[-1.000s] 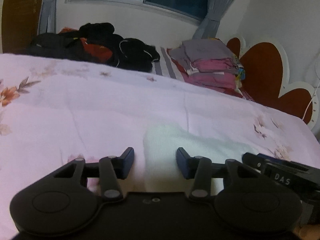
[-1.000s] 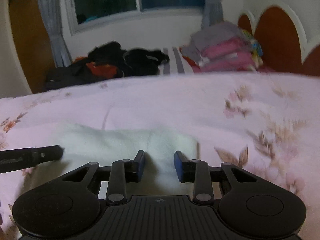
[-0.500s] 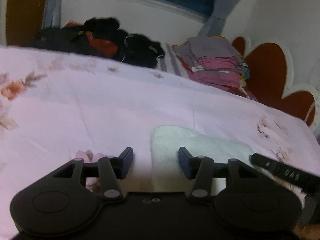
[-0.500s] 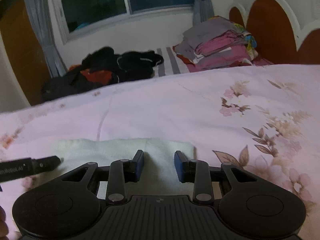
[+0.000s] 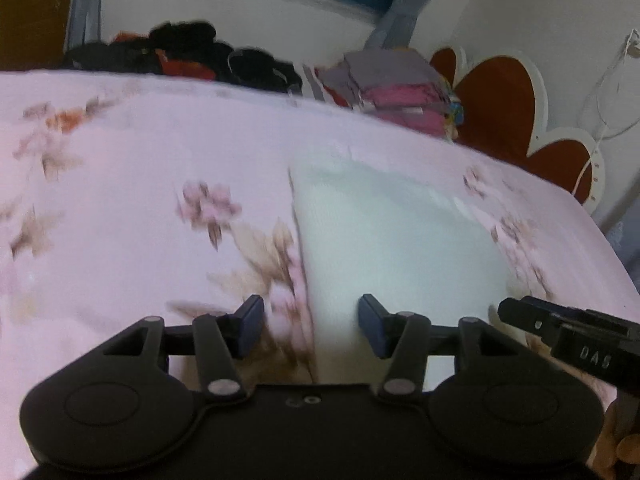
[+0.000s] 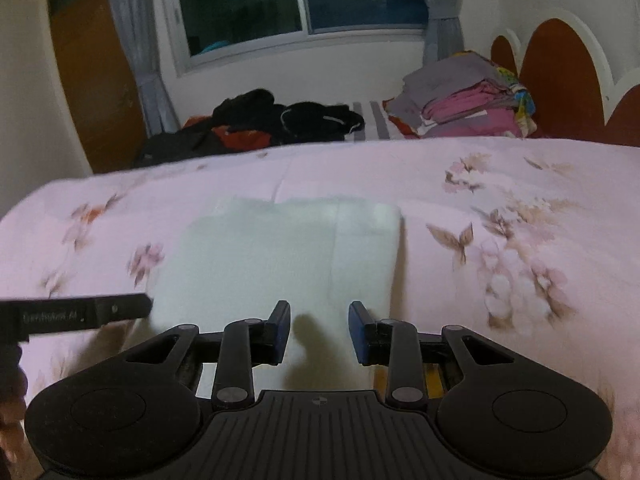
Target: Fold small clothes
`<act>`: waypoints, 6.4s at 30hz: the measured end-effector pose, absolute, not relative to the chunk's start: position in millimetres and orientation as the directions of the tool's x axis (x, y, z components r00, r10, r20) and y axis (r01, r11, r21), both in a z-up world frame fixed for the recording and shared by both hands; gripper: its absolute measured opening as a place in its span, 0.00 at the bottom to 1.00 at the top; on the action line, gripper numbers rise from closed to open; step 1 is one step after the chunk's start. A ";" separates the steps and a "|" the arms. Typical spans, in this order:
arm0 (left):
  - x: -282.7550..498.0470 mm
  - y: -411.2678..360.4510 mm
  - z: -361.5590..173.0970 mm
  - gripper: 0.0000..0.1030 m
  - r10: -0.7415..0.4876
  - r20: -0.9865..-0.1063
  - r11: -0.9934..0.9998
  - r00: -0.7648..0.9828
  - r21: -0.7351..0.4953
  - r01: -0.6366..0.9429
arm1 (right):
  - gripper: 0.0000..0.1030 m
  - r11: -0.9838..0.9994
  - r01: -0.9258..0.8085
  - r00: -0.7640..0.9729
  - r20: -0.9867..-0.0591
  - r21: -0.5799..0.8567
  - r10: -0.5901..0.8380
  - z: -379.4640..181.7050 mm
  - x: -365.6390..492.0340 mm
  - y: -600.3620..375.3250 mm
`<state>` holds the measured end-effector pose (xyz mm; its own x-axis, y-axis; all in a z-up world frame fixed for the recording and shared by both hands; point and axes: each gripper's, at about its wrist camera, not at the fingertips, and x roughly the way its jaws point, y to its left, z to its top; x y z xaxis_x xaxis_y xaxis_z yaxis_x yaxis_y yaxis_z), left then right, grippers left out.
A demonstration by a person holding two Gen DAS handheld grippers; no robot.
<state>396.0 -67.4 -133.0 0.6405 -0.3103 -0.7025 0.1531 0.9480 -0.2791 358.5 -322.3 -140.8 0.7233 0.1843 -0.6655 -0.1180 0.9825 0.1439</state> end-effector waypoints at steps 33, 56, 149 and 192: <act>360.8 -73.7 -131.7 0.61 -0.344 -0.752 0.936 0.562 -0.229 0.266 | 0.33 0.989 0.079 0.628 -0.777 0.123 0.047 -163.2 302.2 -329.0; 419.0 -74.5 -124.9 0.68 -0.388 -0.718 0.918 0.577 -0.355 0.175 | 0.47 0.946 0.055 0.675 -0.710 0.320 0.201 -143.5 367.7 -355.5; 415.1 252.3 -106.9 0.56 -0.266 -0.688 0.964 0.675 -0.191 0.185 | 0.34 0.959 -0.123 0.695 -0.668 0.254 0.266 -141.3 435.6 65.0; 301.3 244.9 -116.4 0.59 -0.284 -0.735 0.946 0.615 -0.109 0.307 | 0.34 0.988 -0.060 0.609 -0.778 0.145 0.151 -170.9 287.3 50.8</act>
<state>301.3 244.9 -116.4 0.6155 -0.2840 -0.7352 0.3066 0.9456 -0.1086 287.3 50.8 -170.9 0.6092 0.1513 -0.7784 -0.0596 0.9876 0.1453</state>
